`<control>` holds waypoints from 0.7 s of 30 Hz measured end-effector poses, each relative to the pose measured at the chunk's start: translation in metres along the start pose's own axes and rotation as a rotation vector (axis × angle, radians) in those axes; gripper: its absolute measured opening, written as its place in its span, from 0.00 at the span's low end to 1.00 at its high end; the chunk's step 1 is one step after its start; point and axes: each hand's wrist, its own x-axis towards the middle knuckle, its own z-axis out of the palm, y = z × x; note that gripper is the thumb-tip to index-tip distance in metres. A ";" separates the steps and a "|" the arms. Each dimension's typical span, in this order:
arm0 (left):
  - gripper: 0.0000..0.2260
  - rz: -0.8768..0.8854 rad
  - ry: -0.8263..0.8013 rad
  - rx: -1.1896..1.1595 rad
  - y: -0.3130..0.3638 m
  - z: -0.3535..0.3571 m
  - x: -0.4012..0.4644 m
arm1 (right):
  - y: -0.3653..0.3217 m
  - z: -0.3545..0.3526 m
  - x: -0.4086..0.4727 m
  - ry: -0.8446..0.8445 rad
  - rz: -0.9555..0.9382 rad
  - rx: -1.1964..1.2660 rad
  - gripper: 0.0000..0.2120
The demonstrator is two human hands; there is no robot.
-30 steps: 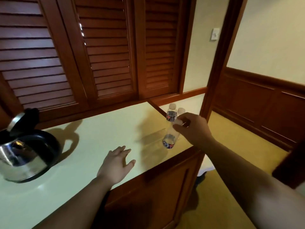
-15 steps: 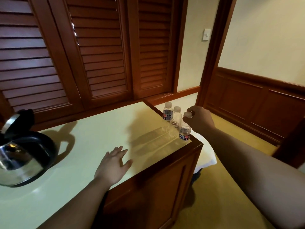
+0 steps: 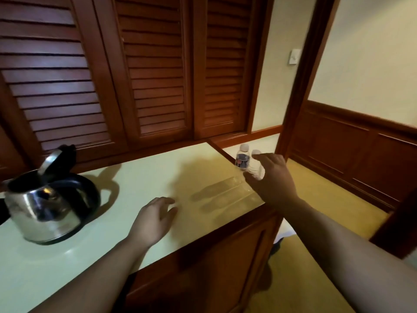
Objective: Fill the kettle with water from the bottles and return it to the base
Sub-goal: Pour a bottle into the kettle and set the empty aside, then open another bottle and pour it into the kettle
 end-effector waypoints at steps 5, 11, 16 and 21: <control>0.04 -0.014 0.123 -0.011 -0.034 -0.052 -0.038 | -0.074 0.048 -0.035 -0.140 -0.110 0.162 0.26; 0.10 -0.144 0.207 0.008 -0.086 -0.118 -0.115 | -0.176 0.121 -0.075 -0.402 -0.273 0.259 0.25; 0.15 -0.296 0.200 0.055 -0.145 -0.168 -0.178 | -0.261 0.175 -0.116 -0.550 -0.369 0.280 0.28; 0.25 -0.380 0.216 0.180 -0.185 -0.213 -0.230 | -0.333 0.215 -0.151 -0.681 -0.472 0.266 0.31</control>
